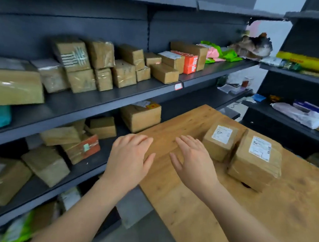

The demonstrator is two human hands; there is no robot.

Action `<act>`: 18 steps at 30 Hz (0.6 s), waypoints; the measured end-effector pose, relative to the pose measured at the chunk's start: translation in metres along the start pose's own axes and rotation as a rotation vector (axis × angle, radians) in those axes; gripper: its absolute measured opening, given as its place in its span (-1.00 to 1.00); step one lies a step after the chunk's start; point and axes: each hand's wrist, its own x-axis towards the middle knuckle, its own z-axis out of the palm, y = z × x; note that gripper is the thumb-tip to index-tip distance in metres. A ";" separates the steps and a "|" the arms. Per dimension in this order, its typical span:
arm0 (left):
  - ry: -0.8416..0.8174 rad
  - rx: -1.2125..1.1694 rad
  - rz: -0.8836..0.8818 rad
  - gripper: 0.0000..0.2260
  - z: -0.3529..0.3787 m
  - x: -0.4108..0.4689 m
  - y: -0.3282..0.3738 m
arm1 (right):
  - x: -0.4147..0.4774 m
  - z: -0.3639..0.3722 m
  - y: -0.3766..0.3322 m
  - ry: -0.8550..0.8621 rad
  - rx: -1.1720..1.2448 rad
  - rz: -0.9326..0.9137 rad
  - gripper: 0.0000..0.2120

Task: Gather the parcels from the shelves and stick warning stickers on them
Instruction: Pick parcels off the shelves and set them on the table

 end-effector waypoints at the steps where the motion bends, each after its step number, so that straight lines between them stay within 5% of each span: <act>1: 0.001 0.018 -0.039 -0.65 -0.009 -0.015 -0.013 | -0.001 0.004 -0.018 -0.005 0.016 -0.040 -0.50; 18: 0.192 0.339 -0.962 -0.62 -0.158 -0.297 -0.110 | -0.060 0.043 -0.309 -0.260 0.399 -0.887 -0.54</act>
